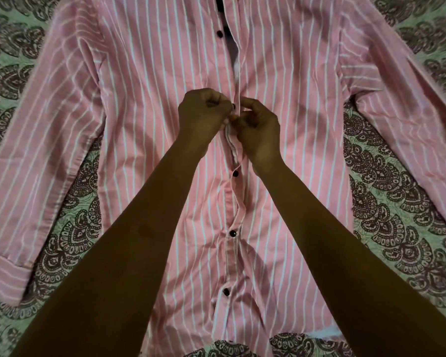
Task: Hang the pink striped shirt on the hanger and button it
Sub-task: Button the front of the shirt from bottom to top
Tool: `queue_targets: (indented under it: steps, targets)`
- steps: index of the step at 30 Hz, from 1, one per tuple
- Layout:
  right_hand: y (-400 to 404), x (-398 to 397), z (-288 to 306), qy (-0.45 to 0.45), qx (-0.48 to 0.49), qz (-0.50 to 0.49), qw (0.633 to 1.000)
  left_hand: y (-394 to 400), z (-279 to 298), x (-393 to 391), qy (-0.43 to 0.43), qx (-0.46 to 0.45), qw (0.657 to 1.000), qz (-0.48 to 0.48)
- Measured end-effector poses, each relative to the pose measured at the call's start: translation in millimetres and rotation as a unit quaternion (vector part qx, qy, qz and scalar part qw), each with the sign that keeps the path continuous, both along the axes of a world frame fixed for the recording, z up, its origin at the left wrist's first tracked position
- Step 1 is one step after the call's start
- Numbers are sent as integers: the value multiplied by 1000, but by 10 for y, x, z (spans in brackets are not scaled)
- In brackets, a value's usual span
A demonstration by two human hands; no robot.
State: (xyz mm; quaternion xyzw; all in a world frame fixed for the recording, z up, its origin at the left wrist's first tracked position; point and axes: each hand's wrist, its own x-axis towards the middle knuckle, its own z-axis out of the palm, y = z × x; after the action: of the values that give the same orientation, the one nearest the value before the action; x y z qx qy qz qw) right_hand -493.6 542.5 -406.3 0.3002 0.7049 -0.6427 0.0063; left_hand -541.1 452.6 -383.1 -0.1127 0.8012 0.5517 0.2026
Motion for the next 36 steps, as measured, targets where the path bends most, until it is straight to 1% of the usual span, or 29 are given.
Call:
queue_targets:
  steps: [2, 5, 7, 11, 17, 18, 20, 22, 23, 25, 28, 31, 36]
  targets:
    - [10, 24, 12, 1, -81, -9, 997, -15, -13, 1, 2, -11, 1000, -4]
    - [50, 67, 26, 6, -198, -31, 980, -38, -43, 25, -2, -11, 1000, -4]
    - [70, 68, 22, 3, -228, -44, 973, -40, -51, 43, 0, -9, 1000, -2]
    - [69, 46, 25, -1, -237, -48, 970, -59, -67, 29, 0, -9, 1000, 4]
    - [89, 12, 37, -14, -175, -39, 984, -58, -52, 12, -12, 3, 1000, 11]
    - [87, 4, 32, -13, -153, -37, 987, -56, -50, 19, -15, 8, 1000, 16]
    - [65, -13, 2, -3, -74, -27, 997, -49, -41, 40, -30, 24, 999, 26]
    - [21, -20, -38, 1, 2, -42, 999, -25, -30, 73, -59, 53, 996, 43]
    - [-2, -18, -58, 5, 25, -55, 998, -6, -28, 94, -75, 71, 993, 58]
    - [-42, 16, -90, 13, 39, -72, 997, 41, -43, 146, -97, 96, 987, 88]
    - [-91, 79, -118, 27, 31, -79, 996, 76, -92, 194, -103, 97, 983, 117]
    - [-123, 89, -132, 47, 57, -73, 995, 85, -124, 191, -108, 113, 978, 140]
    - [-153, 91, -152, 62, 86, -75, 991, 125, -143, 143, -130, 103, 973, 161]
